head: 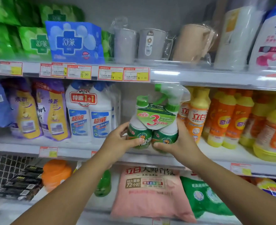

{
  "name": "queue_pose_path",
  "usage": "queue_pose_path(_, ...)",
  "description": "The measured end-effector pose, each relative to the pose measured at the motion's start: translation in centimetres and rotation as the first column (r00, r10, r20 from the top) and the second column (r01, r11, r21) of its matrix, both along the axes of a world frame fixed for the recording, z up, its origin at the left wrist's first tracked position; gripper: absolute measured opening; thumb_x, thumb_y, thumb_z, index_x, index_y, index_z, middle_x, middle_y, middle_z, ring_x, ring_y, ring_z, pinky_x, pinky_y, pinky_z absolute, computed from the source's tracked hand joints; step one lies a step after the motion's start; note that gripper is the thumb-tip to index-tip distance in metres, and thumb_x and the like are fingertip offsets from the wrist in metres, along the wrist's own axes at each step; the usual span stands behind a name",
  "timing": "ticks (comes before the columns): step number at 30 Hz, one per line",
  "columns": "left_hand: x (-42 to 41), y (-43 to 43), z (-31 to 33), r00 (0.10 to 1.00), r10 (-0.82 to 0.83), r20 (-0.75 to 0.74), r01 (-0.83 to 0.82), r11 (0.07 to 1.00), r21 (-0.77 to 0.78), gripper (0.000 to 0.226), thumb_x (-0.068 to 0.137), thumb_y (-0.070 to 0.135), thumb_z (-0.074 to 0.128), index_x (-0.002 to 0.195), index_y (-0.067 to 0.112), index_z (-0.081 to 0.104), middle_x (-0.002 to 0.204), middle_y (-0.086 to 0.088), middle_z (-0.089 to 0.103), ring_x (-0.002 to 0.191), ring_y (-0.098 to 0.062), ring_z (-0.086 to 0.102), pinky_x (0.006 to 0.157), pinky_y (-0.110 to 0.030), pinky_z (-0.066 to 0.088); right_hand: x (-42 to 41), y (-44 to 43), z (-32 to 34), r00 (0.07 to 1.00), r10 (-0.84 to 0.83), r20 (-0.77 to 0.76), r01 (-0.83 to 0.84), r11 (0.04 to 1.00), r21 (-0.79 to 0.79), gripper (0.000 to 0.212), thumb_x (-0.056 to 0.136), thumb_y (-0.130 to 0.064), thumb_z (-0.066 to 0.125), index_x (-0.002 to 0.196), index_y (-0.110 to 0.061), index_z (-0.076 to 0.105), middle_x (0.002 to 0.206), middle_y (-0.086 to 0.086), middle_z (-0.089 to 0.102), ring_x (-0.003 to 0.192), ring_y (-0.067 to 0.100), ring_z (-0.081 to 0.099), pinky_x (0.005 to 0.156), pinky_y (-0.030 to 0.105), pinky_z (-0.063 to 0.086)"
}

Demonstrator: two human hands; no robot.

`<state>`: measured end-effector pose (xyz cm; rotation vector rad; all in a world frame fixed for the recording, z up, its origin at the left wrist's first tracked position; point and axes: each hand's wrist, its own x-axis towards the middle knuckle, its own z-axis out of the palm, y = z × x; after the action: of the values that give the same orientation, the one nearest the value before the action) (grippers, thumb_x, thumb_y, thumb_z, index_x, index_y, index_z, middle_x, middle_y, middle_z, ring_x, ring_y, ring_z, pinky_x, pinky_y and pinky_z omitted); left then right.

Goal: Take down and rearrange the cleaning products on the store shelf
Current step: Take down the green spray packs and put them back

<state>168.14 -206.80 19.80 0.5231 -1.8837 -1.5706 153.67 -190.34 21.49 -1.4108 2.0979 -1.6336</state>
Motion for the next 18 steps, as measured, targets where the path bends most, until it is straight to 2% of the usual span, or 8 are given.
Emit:
queue_pose_path(2, -1.1, -1.7, -1.1, 0.999, -0.024, 0.021, 0.025, 0.999, -0.029, 0.068, 0.074, 0.015, 0.083, 0.133, 0.027, 0.053, 0.121, 0.012, 0.067, 0.106, 0.004, 0.064, 0.091, -0.017, 0.049, -1.1, -1.9, -0.5, 0.999, -0.010, -0.035, 0.010, 1.000, 0.016, 0.080, 0.064, -0.011, 0.092, 0.118, -0.046, 0.045, 0.117, -0.019, 0.064, 0.104, -0.009, 0.061, 0.086, 0.013, 0.049)
queue_pose_path(4, -2.0, -2.8, -2.2, 0.998, -0.025, 0.052, 0.030, 0.996, -0.087, 0.062, 0.079, 0.015, 0.079, 0.131, 0.031, 0.050, 0.116, 0.019, 0.064, 0.098, 0.016, 0.061, 0.086, -0.007, 0.047, -2.2, -3.4, -1.4, 1.000, -0.006, -0.028, 0.007, 0.999, 0.040, 0.080, 0.065, -0.011, 0.092, 0.118, -0.048, 0.044, 0.117, -0.021, 0.063, 0.104, -0.011, 0.060, 0.086, 0.014, 0.050)
queue_pose_path(5, -2.5, -3.3, -2.7, 0.997, -0.012, 0.078, 0.023, 0.991, -0.130, 0.059, 0.081, 0.018, 0.078, 0.132, 0.031, 0.049, 0.115, 0.022, 0.064, 0.096, 0.018, 0.060, 0.088, -0.008, 0.048, -2.7, -4.1, -1.9, 1.000, -0.007, -0.016, 0.008, 0.999, 0.051, 0.081, 0.065, -0.011, 0.091, 0.121, -0.045, 0.043, 0.118, -0.020, 0.063, 0.104, -0.010, 0.060, 0.088, 0.016, 0.051)
queue_pose_path(7, -3.5, -4.4, -3.6, 0.989, 0.041, 0.141, -0.007, 0.973, -0.232, 0.061, 0.082, 0.032, 0.077, 0.136, 0.030, 0.049, 0.120, 0.019, 0.065, 0.104, 0.010, 0.061, 0.099, -0.019, 0.048, -3.7, -5.4, -2.7, 1.000, -0.028, -0.011, 0.028, 0.996, 0.082, 0.082, 0.066, -0.014, 0.091, 0.124, -0.042, 0.040, 0.118, -0.019, 0.062, 0.104, -0.009, 0.060, 0.086, 0.013, 0.050)
queue_pose_path(11, -4.8, -5.4, -4.1, 0.953, 0.165, 0.252, -0.042, 0.901, -0.432, 0.061, 0.088, 0.047, 0.067, 0.141, 0.032, 0.042, 0.129, 0.014, 0.061, 0.115, -0.006, 0.059, 0.093, -0.024, 0.044, -5.3, -7.4, -4.3, 0.994, -0.104, 0.038, 0.097, 0.985, 0.143, 0.085, 0.068, -0.018, 0.090, 0.133, -0.031, 0.037, 0.115, -0.015, 0.060, 0.103, 0.003, 0.060, 0.089, 0.023, 0.049)
queue_pose_path(13, -4.9, -5.7, -4.5, 0.929, 0.235, 0.287, -0.042, 0.835, -0.549, 0.064, 0.087, 0.058, 0.060, 0.142, 0.035, 0.036, 0.132, 0.014, 0.059, 0.120, -0.010, 0.057, 0.093, -0.029, 0.046, -5.6, -8.2, -4.8, 0.985, -0.152, 0.085, 0.137, 0.978, 0.156, 0.093, 0.071, -0.020, 0.088, 0.143, -0.021, 0.030, 0.112, -0.014, 0.058, 0.101, 0.008, 0.058, 0.086, 0.022, 0.046)
queue_pose_path(16, -4.1, -6.4, -5.5, 0.868, 0.347, 0.356, 0.026, 0.683, -0.730, 0.084, 0.076, 0.077, 0.054, 0.146, 0.038, 0.029, 0.139, 0.014, 0.053, 0.125, -0.014, 0.051, 0.095, -0.034, 0.045, -6.5, -9.9, -4.9, 0.977, -0.185, 0.103, 0.165, 0.970, 0.177, 0.096, 0.077, -0.018, 0.084, 0.149, -0.014, 0.019, 0.110, -0.011, 0.050, 0.101, 0.010, 0.053, 0.078, 0.016, 0.042)
queue_pose_path(18, -3.5, -6.7, -6.5, 0.834, 0.390, 0.390, 0.132, 0.545, -0.828, 0.083, 0.079, 0.078, 0.048, 0.148, 0.035, 0.030, 0.145, 0.012, 0.048, 0.130, -0.013, 0.046, 0.102, -0.033, 0.038, -7.1, -11.2, -4.8, 0.976, -0.189, 0.104, 0.166, 0.967, 0.195, 0.093, 0.080, -0.017, 0.081, 0.149, -0.011, 0.018, 0.112, -0.007, 0.049, 0.105, 0.013, 0.053, 0.083, 0.021, 0.042)
